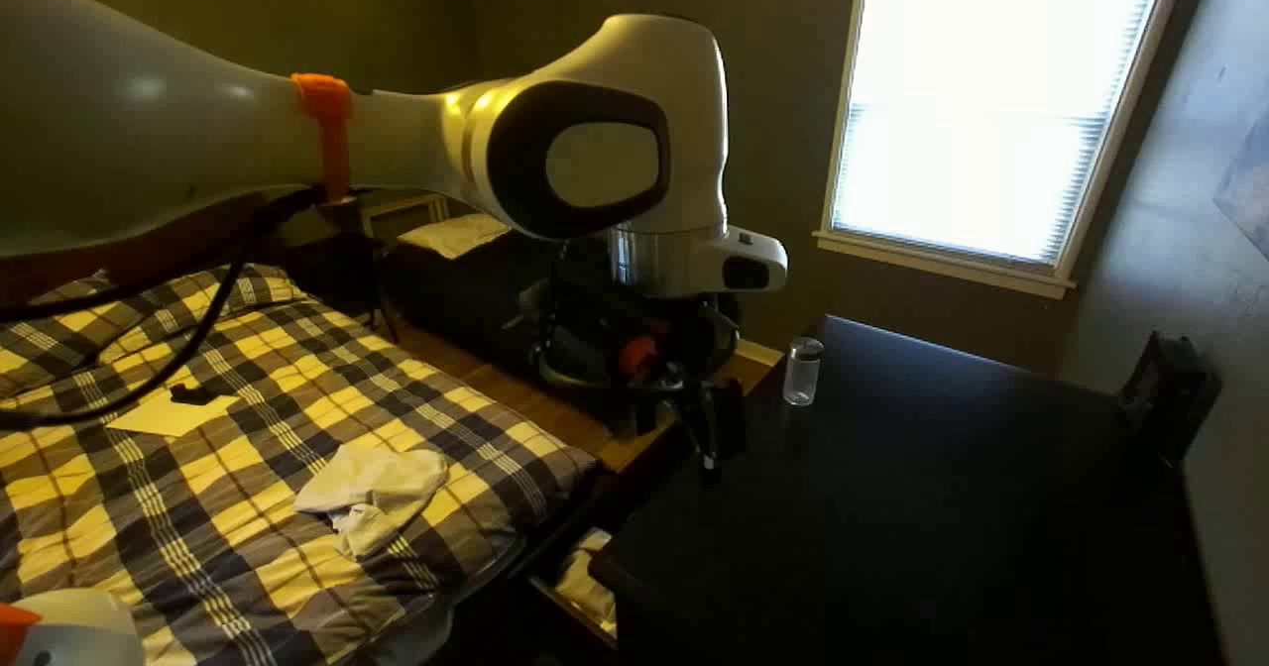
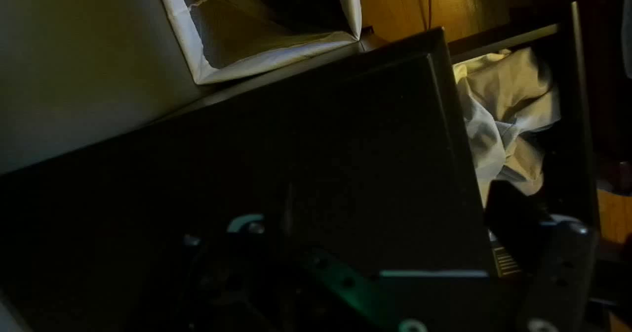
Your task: Remove the shirt from the drawer
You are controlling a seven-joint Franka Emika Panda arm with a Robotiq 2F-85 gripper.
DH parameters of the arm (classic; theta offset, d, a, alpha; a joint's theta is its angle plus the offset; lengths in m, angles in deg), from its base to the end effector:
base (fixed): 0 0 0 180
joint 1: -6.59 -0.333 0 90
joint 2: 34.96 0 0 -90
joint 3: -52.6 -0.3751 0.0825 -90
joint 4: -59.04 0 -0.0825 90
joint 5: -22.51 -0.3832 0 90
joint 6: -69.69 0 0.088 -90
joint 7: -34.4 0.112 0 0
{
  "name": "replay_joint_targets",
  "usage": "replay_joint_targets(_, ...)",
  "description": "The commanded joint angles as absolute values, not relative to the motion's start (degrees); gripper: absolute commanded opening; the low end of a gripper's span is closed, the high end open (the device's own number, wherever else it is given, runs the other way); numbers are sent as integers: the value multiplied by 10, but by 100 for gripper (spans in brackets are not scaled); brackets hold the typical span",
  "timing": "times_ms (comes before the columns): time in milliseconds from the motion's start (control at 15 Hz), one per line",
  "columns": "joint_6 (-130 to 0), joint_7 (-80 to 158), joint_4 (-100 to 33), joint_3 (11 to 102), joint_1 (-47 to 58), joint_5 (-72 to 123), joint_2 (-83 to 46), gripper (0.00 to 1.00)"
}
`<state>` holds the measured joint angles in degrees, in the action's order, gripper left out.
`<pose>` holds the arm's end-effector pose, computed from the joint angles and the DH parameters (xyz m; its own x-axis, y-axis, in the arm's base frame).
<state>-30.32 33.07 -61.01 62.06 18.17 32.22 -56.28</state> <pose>0.3855 -0.1791 0.6237 0.9538 -0.2999 0.0145 -0.2997 -0.9479 0.1078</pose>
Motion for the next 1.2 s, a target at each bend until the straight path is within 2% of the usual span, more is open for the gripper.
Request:
replay_joint_targets(0,-302,331,-609,624,178,323,-562,100)
replay_joint_targets(800,-302,331,-609,624,178,323,-562,100)
replay_joint_targets(1133,-304,388,-662,577,149,314,-572,100)
